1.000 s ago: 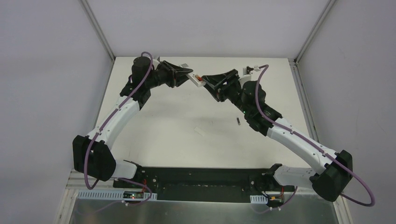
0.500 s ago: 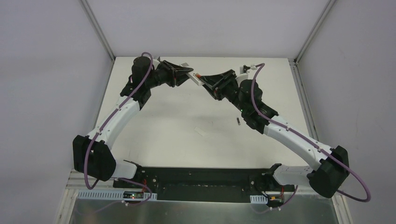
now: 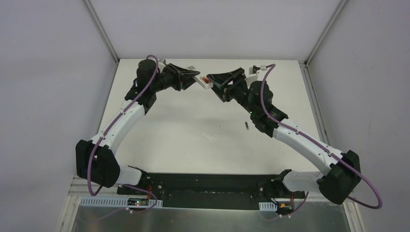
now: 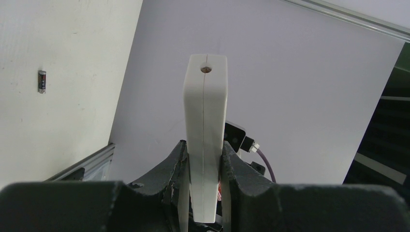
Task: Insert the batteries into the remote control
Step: Load the battery into the remote control.
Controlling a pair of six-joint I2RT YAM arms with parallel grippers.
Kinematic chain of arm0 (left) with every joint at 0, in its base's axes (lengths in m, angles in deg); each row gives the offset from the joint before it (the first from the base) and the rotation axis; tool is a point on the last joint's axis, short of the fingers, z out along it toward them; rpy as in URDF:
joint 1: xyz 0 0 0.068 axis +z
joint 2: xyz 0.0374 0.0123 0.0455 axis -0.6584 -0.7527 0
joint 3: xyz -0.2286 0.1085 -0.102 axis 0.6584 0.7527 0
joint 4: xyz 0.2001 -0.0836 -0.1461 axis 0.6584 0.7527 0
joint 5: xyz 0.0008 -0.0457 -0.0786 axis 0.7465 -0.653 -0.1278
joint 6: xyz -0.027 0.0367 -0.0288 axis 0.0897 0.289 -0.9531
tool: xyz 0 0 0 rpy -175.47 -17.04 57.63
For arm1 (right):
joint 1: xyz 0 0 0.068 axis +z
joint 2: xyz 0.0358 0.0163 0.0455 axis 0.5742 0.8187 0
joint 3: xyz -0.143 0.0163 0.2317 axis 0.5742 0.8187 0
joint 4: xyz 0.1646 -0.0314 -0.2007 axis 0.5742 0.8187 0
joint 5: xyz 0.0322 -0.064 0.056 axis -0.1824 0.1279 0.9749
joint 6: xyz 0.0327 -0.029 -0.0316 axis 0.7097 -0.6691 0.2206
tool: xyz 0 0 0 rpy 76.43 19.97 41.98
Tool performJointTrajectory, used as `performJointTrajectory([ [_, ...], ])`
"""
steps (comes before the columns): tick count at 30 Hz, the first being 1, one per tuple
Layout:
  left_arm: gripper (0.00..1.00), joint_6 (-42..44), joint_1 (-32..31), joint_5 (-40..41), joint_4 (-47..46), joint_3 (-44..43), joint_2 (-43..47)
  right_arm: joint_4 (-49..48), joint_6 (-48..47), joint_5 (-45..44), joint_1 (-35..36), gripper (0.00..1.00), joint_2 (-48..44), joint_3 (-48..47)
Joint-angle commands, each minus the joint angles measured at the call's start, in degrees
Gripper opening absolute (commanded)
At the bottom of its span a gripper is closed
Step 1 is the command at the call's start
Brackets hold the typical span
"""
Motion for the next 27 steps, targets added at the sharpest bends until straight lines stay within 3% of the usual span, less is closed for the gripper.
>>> performJointTrajectory([
  [1, 0.0, -1.7, 0.4, -0.2, -3.4, -0.2, 1.4, -5.1, 0.6, 0.4, -0.6, 0.59, -1.2, -0.2],
  [9, 0.0, -1.6, 0.2, -0.5, -3.6, -0.3, 1.8, -5.4, 2.0, 3.6, -1.2, 0.43, -0.1, -0.4],
  [27, 0.0, 0.2, 0.2, -1.7, -3.9, 0.0, 3.2, -4.9, 2.8, 4.5, -1.3, 0.37, 2.5, -1.3],
])
